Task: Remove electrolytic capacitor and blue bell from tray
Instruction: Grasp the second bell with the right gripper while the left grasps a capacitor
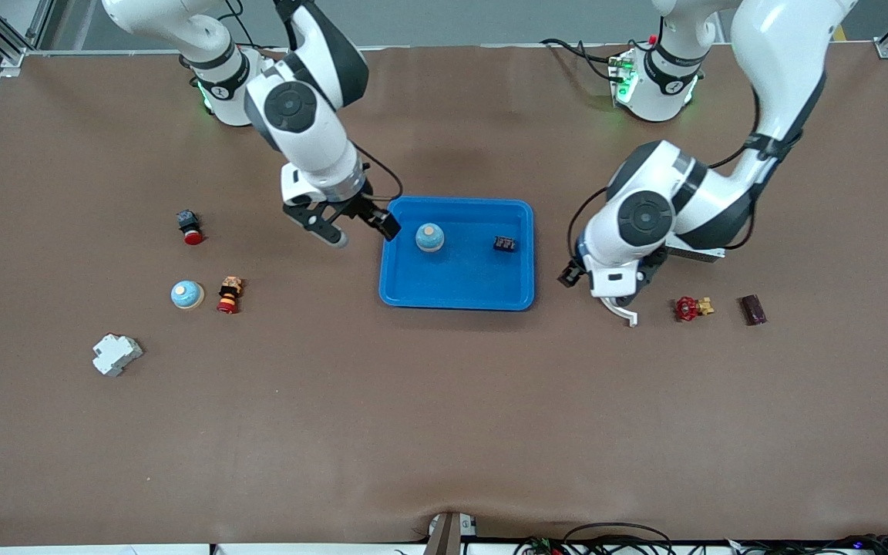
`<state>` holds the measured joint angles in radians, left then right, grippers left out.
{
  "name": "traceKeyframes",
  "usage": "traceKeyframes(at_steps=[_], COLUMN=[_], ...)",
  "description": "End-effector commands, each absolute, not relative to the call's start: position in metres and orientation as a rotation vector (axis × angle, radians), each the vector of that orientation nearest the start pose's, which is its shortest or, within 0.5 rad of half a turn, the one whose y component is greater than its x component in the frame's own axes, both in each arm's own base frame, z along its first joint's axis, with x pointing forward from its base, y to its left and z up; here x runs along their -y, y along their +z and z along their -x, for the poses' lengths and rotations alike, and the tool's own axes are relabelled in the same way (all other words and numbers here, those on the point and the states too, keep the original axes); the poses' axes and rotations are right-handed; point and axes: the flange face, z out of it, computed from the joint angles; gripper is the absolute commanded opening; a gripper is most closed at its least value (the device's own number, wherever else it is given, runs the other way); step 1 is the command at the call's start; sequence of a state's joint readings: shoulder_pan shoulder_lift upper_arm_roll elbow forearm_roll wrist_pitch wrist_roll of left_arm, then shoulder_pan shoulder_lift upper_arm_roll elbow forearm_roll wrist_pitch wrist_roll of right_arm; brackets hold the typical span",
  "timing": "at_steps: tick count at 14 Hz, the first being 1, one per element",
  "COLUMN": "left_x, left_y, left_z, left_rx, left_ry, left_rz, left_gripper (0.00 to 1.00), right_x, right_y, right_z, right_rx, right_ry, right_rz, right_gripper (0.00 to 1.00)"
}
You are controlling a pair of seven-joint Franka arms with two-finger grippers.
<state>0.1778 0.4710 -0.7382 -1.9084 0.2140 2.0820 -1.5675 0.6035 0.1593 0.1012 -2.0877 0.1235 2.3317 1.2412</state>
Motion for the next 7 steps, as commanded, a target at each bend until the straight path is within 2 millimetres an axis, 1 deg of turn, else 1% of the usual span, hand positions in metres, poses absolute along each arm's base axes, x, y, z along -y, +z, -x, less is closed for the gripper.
traceKeyframes(at_steps=[1, 2, 4, 5, 6, 7], left_x=[0.319, 0.325, 0.331, 0.337, 0.353, 0.366], left_y=[0.276, 0.272, 0.269, 0.268, 0.261, 0.256], left_z=[-0.525, -0.521, -0.515, -0.512, -0.504, -0.495], left_rx=[1.608, 1.647, 1.704, 1.760, 1.789, 1.796], left_ry=[0.327, 0.331, 0.334, 0.333, 0.347, 0.343], left_rz=[2.640, 2.606, 2.552, 2.507, 2.489, 2.483], left_gripper=[0.96, 1.00, 1.00, 0.96, 0.87, 0.87], right_x=[-0.406, -0.417, -0.433, -0.444, -0.453, -0.458], right_y=[0.342, 0.333, 0.310, 0.300, 0.289, 0.278], right_z=[-0.418, -0.411, -0.405, -0.404, -0.405, -0.408], right_rx=[-0.956, -0.978, -0.987, -1.006, -1.020, -1.030], right_ry=[0.090, 0.084, 0.059, 0.049, 0.025, 0.004], right_rz=[2.860, 2.852, 2.877, 2.887, 2.903, 2.918], right_gripper=[1.00, 1.00, 1.00, 1.00, 1.00, 1.00])
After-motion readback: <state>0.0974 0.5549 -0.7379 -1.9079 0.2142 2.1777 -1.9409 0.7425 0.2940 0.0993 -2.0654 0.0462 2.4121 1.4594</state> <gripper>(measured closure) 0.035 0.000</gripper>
